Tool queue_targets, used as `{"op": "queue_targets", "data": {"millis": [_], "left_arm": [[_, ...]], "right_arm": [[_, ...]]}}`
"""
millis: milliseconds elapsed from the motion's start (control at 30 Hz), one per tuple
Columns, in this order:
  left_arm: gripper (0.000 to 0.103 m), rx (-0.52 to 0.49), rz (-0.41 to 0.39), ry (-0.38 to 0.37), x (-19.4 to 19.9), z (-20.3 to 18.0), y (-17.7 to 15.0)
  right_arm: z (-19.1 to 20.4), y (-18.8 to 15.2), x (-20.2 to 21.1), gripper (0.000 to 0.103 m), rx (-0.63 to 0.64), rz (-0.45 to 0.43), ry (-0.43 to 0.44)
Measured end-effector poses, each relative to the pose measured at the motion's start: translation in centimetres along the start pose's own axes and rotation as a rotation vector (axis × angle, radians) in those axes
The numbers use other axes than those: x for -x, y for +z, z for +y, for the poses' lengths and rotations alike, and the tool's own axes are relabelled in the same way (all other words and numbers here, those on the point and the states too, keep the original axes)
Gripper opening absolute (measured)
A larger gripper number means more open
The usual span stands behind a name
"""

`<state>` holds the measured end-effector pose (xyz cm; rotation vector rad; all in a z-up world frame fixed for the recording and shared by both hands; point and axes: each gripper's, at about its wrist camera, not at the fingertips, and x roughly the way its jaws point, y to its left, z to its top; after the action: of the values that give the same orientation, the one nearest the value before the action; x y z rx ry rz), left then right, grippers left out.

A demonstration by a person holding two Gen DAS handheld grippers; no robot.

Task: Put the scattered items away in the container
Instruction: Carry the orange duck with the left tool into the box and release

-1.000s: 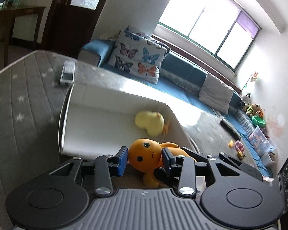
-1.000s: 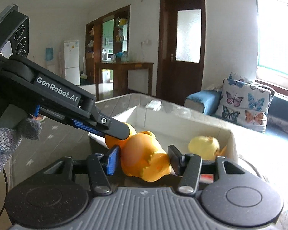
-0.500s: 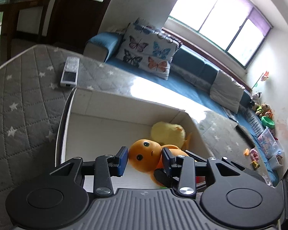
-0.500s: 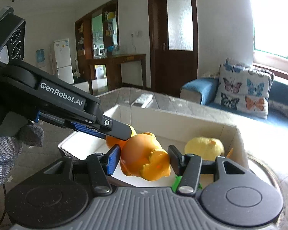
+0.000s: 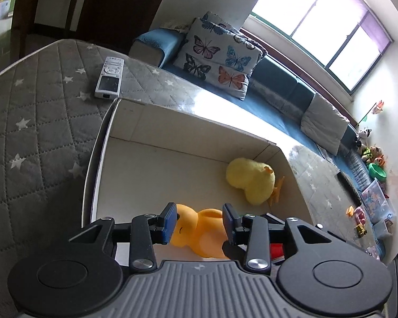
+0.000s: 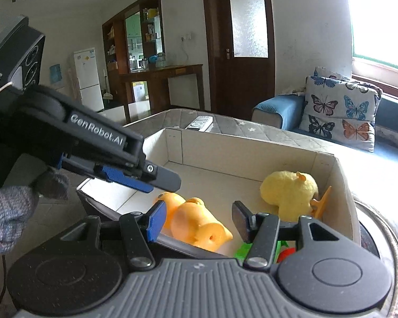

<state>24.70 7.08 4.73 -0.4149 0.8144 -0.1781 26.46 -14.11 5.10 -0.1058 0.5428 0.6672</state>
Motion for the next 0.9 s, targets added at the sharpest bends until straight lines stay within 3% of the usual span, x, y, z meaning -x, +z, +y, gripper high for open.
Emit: {"op": "queue_targets", "data": {"millis": [367, 433, 700, 900], "left_arm": [[0.04, -0.026, -0.016, -0.015, 1.9, -1.9, -1.1], [0.04, -0.041, -0.016, -0.014, 2.2, -2.4, -1.5], [0.04, -0.074, -0.007, -0.019, 3.1, -4.0, -3.2], [0.04, -0.095, 0.005, -0.036, 3.5, -5.0, -4.7]], "right_arm": [[1.0, -0.1, 3.3, 0.065, 0.028, -0.035, -0.018], [1.1, -0.3, 4.0, 0.074, 0.031, -0.041, -0.02], [1.5, -1.9, 6.6, 0.084, 0.054, -0.039, -0.034], [1.3, -3.4, 8.0, 0.085, 0.046, -0.021, -0.051]]}}
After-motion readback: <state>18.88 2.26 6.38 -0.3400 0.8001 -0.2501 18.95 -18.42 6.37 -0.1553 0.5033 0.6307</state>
